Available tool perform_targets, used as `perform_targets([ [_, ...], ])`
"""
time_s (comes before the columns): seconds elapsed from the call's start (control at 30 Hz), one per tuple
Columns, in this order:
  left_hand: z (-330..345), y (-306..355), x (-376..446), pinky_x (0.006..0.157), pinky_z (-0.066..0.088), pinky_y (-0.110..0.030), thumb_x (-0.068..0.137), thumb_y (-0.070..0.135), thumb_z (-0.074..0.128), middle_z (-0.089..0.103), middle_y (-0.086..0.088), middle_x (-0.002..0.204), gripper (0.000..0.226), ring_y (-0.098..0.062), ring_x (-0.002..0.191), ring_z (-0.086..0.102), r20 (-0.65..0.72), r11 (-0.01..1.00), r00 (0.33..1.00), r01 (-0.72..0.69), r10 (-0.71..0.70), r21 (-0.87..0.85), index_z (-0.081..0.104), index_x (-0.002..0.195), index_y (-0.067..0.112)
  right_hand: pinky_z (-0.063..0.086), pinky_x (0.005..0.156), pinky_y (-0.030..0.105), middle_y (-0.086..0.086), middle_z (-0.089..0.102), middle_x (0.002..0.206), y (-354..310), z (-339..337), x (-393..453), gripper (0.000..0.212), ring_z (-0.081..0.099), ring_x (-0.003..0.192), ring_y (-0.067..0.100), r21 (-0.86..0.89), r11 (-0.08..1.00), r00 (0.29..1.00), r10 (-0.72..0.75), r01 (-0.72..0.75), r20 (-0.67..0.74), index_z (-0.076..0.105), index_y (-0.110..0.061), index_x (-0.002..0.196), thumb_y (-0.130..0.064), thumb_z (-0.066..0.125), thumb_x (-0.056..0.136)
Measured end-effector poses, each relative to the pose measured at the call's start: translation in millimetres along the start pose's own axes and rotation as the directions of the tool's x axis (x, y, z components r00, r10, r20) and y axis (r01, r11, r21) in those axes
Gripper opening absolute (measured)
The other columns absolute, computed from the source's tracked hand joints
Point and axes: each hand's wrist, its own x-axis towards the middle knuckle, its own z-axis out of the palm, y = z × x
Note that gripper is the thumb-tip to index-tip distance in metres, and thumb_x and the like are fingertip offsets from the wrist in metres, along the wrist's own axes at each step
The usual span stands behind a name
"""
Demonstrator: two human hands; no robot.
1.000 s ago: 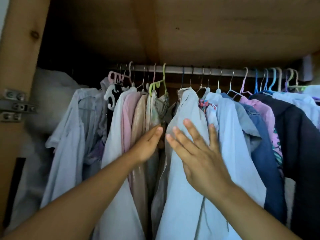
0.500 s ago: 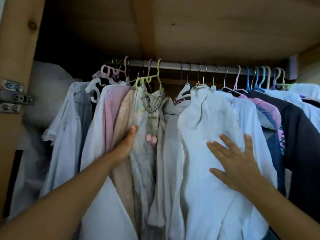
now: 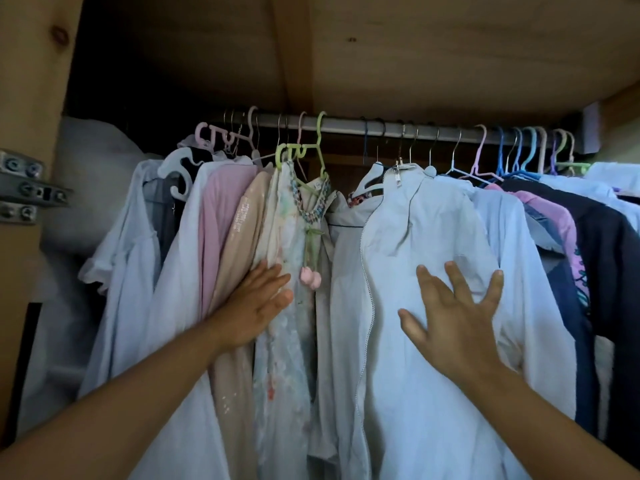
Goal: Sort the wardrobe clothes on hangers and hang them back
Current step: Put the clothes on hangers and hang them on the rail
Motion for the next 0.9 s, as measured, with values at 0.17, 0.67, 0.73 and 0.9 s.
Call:
perform_targets([
  [0.17,6.4,4.7,6.1,0.116,-0.006,-0.025,0.088,0.071,0.002,0.032,0.004,0.151,0.084,-0.008,0.144,0.0,-0.079,0.891,0.944,-0.273,0.322,0.362,0.051,0.134,0.02,-0.001,0.109,0.062,0.015,0.049,0.139,-28.6,7.2,19.6,0.066,0.037,0.133,0.032,-0.113,0.953,0.959,-0.282,0.281,0.01,0.053,-0.018,0.133,-0.056,0.038,0.081],
  [0.67,10.1,-12.6,34.2,0.112,0.015,-0.05,0.091,0.033,0.039,0.066,-0.006,0.119,0.039,-0.028,0.129,0.047,-0.105,0.62,0.803,-0.361,0.586,0.697,0.07,0.073,0.018,0.013,0.108,0.058,0.009,0.068,0.116,12.8,88.3,40.8,0.068,0.053,0.121,0.036,-0.166,0.822,0.816,-0.473,0.545,0.333,0.072,-0.019,0.11,-0.063,0.026,0.085],
  [0.73,10.8,-13.6,34.6,0.113,0.014,-0.05,0.092,0.034,0.038,0.065,-0.006,0.119,0.04,-0.028,0.13,0.046,-0.104,0.626,0.811,-0.355,0.575,0.694,0.07,0.073,0.019,0.015,0.107,0.058,0.01,0.068,0.114,29.5,92.1,38.8,0.07,0.055,0.12,0.036,-0.165,0.851,0.835,-0.421,0.499,0.354,0.074,-0.018,0.106,-0.066,0.029,0.082],
  [0.9,5.8,-22.5,31.7,0.114,0.011,-0.048,0.092,0.036,0.036,0.066,-0.004,0.118,0.044,-0.026,0.131,0.044,-0.1,0.634,0.838,-0.321,0.536,0.704,0.072,0.072,0.021,0.016,0.108,0.054,0.011,0.07,0.109,60.4,96.9,43.0,0.064,0.058,0.115,0.038,-0.144,0.903,0.872,-0.334,0.405,0.359,0.076,-0.017,0.098,-0.063,0.034,0.082],
])
